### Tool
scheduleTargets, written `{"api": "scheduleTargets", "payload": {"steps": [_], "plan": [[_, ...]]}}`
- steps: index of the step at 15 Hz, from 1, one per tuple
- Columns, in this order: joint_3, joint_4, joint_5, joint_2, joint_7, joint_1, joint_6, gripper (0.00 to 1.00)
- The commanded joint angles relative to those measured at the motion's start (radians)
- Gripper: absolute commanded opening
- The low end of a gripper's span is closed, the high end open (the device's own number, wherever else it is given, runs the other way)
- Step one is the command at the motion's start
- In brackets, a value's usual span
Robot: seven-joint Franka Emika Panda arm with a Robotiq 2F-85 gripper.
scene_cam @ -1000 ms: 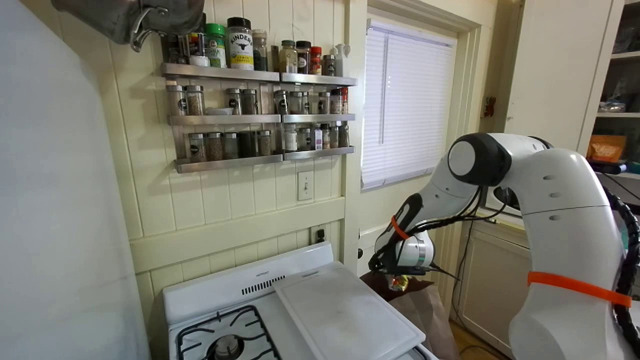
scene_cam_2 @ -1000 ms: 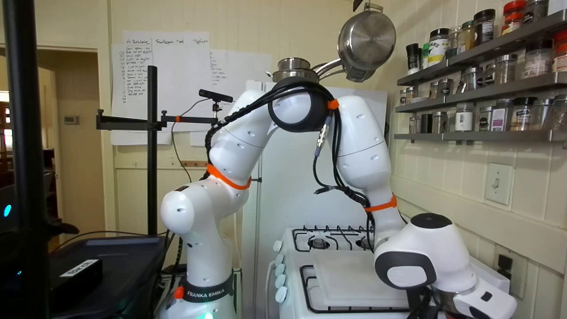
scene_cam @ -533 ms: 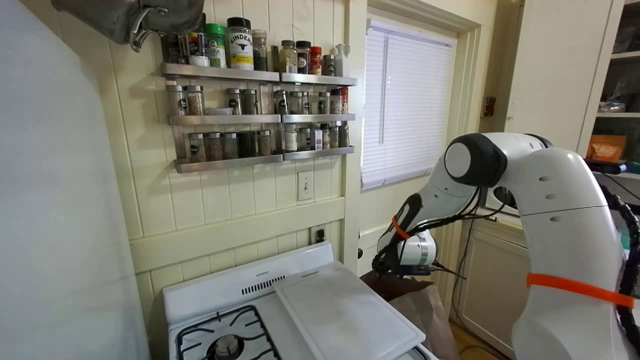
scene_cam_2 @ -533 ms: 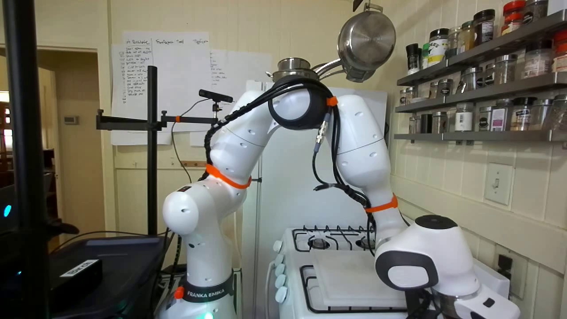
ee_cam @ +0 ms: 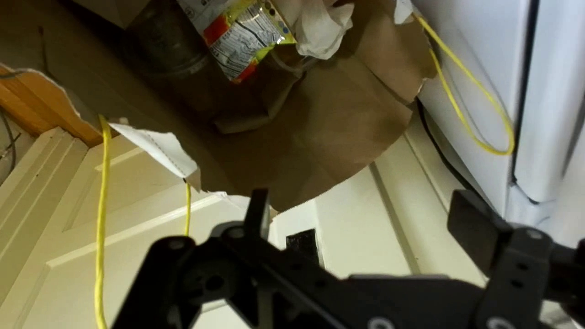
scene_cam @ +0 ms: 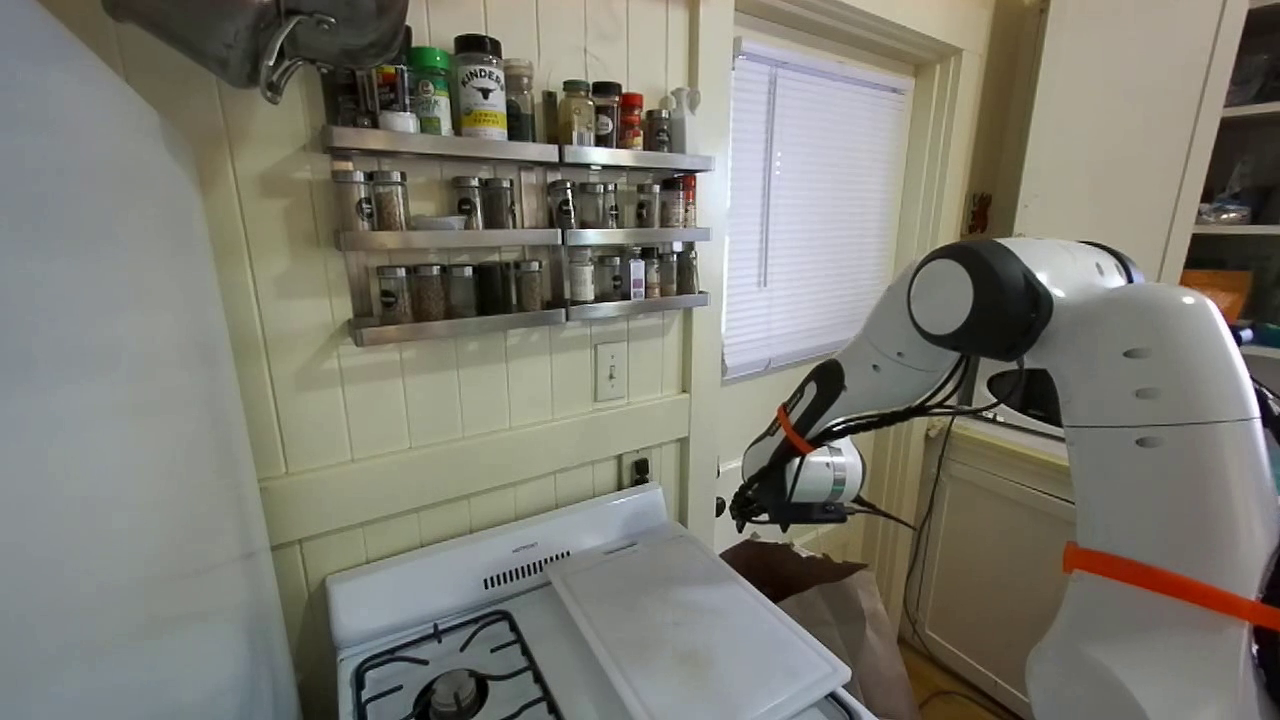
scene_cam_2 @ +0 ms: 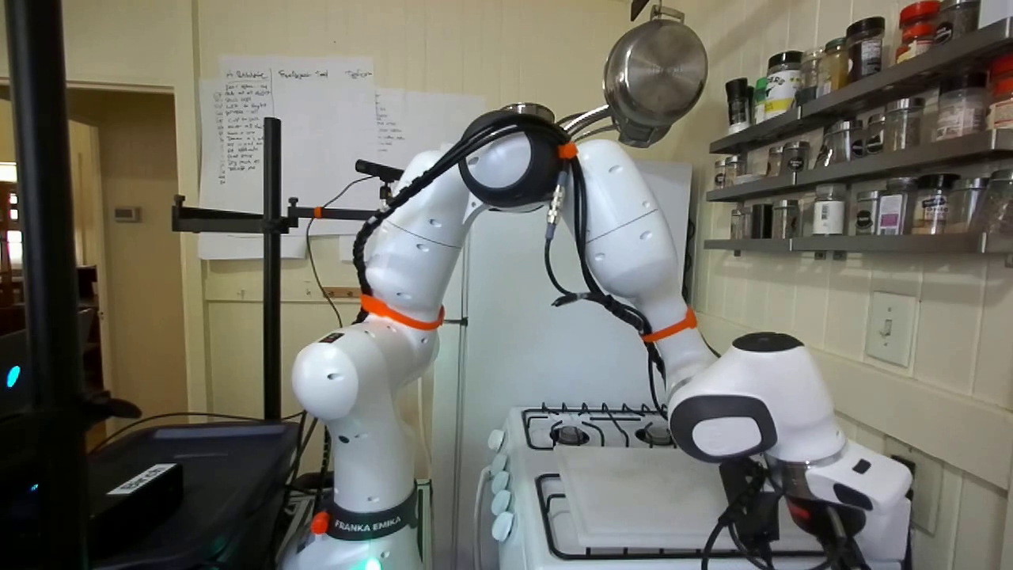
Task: Put the yellow packet inside the brown paper bug
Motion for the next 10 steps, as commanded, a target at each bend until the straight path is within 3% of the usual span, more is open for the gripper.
{"api": "scheduleTargets", "payload": {"steps": [1, 6, 7, 10], "plan": [[-0.078, -0.059, 0.001, -0.131, -0.019, 0.083, -0.088, 1.00], [-0.229, -0.099, -0.119, -0.243, 0.029, 0.217, -0.159, 1.00], [-0.201, -0.049, -0.047, -0.181, -0.012, 0.198, -0.124, 1.00], [-0.235, -0.073, -0.089, -0.219, 0.002, 0.224, -0.136, 1.00]]}}
